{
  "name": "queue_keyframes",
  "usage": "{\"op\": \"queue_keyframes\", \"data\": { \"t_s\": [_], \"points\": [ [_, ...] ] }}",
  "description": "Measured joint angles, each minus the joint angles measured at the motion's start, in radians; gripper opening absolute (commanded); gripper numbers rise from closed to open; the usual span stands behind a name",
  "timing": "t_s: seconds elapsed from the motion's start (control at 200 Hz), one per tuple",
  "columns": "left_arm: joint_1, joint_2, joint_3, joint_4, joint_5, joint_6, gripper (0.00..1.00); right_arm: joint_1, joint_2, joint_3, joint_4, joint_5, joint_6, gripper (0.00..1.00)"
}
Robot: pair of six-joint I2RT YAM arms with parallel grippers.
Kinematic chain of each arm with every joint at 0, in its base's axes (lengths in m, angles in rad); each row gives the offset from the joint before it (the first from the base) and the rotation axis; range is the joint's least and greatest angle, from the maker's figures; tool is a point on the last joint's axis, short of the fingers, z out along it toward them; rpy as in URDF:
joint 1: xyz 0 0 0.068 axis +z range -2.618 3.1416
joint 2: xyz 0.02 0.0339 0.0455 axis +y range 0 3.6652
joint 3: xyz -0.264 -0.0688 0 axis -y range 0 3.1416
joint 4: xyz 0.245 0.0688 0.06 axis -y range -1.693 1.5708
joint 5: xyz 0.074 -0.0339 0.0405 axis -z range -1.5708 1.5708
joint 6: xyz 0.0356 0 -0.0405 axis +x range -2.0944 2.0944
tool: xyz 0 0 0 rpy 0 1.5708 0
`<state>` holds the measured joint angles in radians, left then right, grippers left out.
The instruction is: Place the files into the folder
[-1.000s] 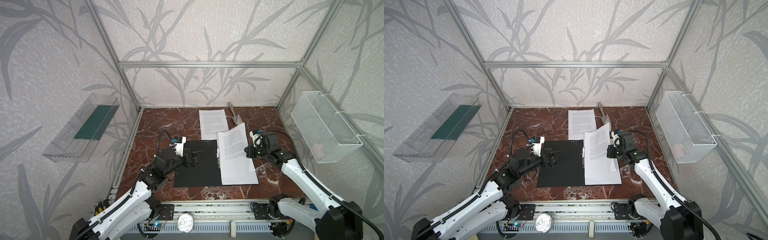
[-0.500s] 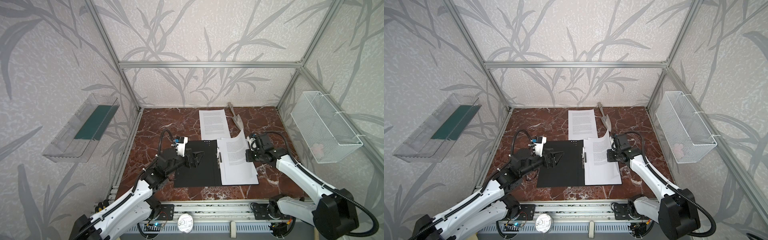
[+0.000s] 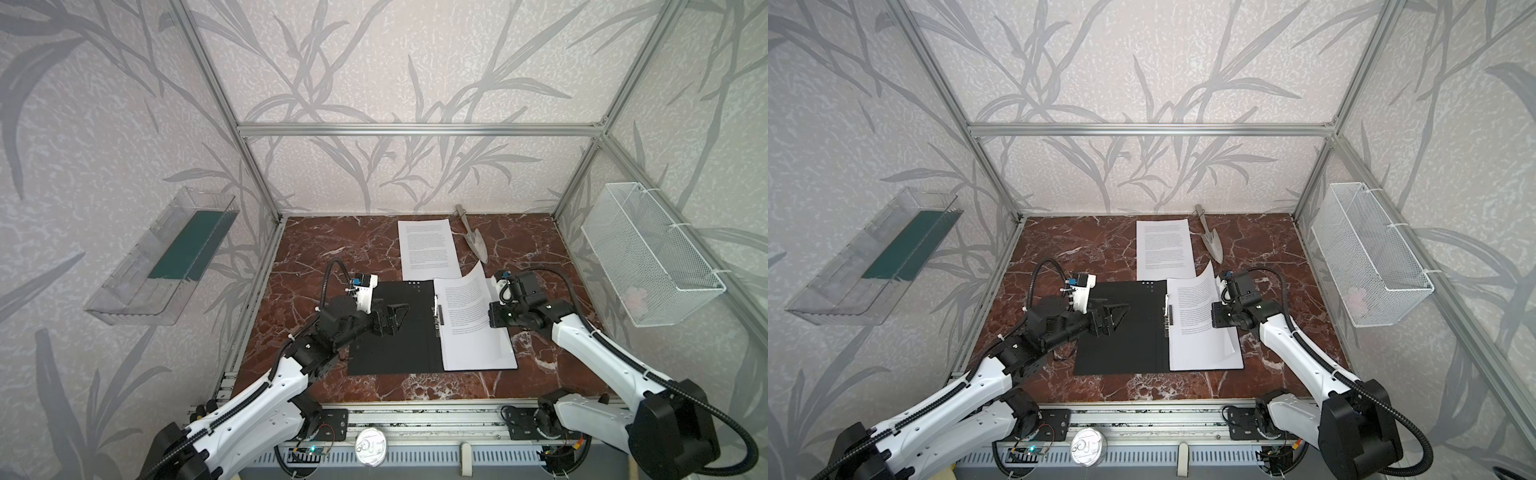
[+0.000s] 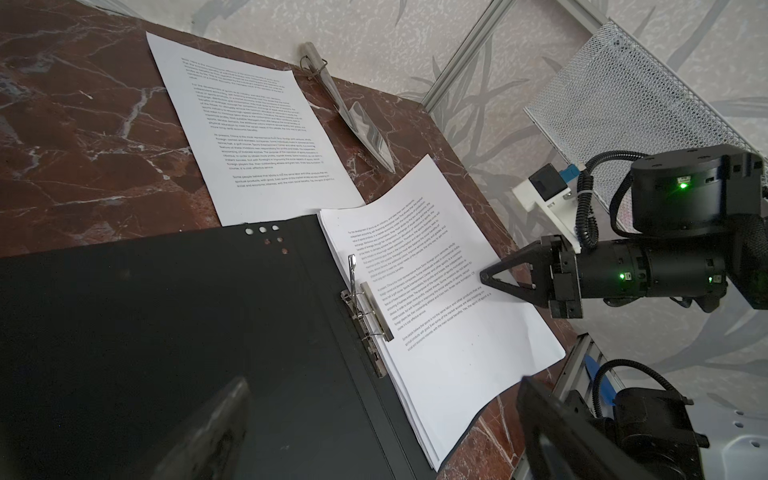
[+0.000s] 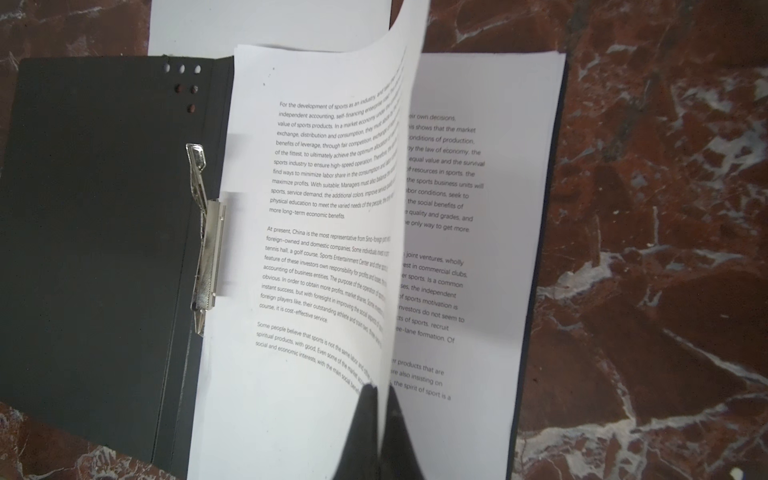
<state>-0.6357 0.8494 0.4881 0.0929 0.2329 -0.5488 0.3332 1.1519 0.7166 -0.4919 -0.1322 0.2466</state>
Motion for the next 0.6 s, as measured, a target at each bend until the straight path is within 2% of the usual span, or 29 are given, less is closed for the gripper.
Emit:
{"op": "queue_keyframes", "data": {
  "t_s": [0.6],
  "points": [
    [0.000, 0.016, 0.000, 0.013, 0.001, 0.000, 0.99, 0.023, -0.003, -0.008, 0.018, -0.008, 0.037, 0.00]
  ]
}}
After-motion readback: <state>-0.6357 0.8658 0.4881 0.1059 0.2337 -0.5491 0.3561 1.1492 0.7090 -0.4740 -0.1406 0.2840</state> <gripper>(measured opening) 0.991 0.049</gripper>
